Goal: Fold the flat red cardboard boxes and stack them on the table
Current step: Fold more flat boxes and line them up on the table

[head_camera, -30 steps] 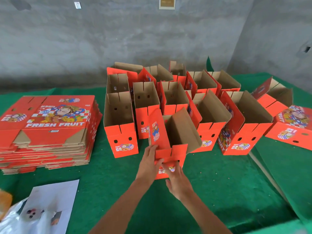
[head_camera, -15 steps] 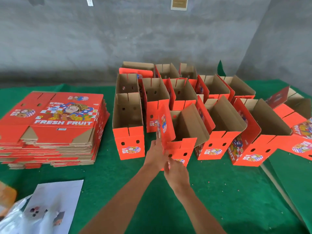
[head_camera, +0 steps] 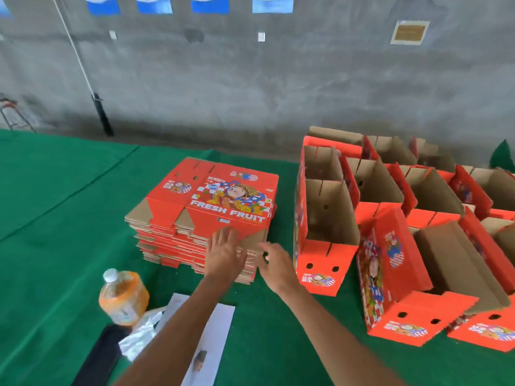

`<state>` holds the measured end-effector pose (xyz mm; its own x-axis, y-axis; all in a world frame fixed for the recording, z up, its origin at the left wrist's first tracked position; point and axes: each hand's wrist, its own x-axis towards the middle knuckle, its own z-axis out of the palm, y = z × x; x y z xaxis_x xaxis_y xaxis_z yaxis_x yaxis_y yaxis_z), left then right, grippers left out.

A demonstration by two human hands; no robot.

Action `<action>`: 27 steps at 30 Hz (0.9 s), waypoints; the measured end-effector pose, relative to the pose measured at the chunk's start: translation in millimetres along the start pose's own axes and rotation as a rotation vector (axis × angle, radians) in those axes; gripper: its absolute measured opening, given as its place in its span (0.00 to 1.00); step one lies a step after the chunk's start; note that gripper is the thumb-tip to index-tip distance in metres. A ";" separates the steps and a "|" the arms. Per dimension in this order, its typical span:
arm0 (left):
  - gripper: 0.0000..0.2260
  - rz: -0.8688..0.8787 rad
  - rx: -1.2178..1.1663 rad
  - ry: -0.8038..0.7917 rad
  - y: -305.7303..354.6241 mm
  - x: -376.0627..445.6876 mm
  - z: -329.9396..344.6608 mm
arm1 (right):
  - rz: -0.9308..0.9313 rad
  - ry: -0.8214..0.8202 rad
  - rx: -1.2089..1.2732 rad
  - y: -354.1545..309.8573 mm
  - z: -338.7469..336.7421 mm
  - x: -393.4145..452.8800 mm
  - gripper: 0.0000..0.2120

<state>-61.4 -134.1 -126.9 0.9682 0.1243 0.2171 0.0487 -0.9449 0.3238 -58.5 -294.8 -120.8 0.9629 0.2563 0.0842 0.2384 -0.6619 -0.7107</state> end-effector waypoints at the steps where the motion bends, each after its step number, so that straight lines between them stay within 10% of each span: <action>1: 0.27 -0.028 0.057 -0.031 -13.8 10.4 0.8 | 0.018 0.001 -0.031 0.0 6.1 10.4 0.15; 11: 0.44 0.050 0.434 -0.282 -52.0 44.9 8.3 | 0.310 0.058 0.052 1.6 23.9 58.8 0.11; 17: 0.34 0.213 0.578 -0.219 -58.0 29.1 6.3 | 0.418 0.119 0.076 -5.6 26.1 49.3 0.08; 21: 0.32 0.323 0.610 -0.219 -56.5 1.2 -6.4 | 0.552 0.107 0.558 -4.6 22.1 31.0 0.04; 27: 0.11 0.491 0.518 0.101 -14.6 -53.9 -46.1 | 0.595 0.205 0.838 -12.4 4.8 -17.2 0.14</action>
<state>-125.6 -113.0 -100.9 0.8819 -0.3482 0.3177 -0.2522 -0.9180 -0.3059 -78.7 -287.6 -116.8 0.9176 -0.1263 -0.3769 -0.3695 0.0783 -0.9259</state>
